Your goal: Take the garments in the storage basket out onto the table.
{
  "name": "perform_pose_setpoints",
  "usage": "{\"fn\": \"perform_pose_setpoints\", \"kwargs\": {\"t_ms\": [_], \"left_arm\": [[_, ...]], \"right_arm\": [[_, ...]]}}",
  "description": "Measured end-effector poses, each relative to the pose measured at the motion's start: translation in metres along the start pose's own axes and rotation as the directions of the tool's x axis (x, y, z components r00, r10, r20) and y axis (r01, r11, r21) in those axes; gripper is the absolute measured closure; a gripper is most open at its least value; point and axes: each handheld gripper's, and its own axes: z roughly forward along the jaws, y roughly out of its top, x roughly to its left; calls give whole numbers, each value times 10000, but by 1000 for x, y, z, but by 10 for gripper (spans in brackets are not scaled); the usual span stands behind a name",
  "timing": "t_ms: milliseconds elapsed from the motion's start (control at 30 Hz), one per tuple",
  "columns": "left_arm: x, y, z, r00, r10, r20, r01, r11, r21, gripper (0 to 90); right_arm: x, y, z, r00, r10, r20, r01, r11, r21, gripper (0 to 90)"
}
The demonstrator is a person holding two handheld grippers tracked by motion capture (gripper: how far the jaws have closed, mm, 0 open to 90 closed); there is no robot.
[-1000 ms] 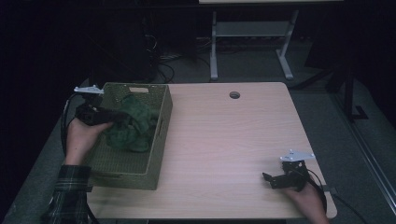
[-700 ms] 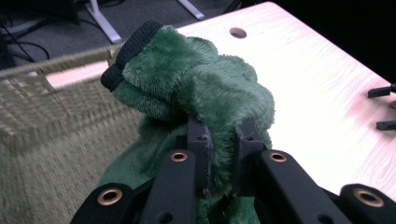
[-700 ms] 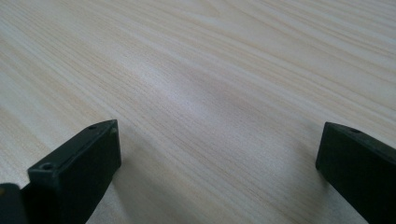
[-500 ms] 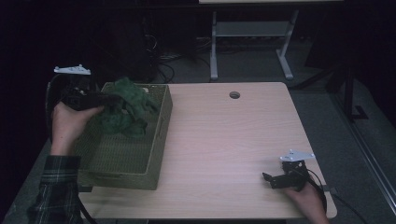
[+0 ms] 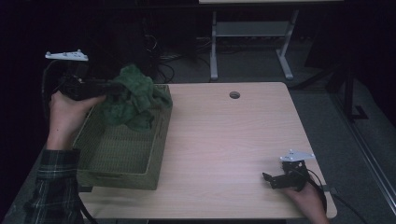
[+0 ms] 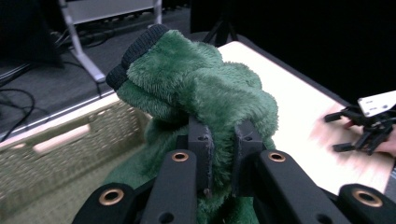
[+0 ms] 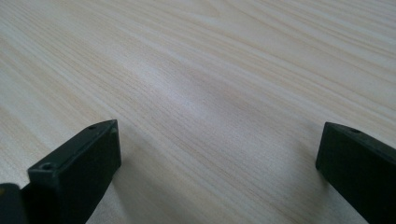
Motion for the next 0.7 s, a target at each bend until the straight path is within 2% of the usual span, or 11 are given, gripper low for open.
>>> {"fn": "perform_pose_setpoints", "kwargs": {"t_ms": [400,700], "left_arm": [[-24,11,33,9964,312,792,-302,9995,-138,810],[-48,18,64,9880,608,1419,-589,9981,-174,810]], "right_arm": [[0,0,0,10000,1,0,-1,10000,0,0],[0,0,0,10000,-4,0,4,10000,0,0]]}}
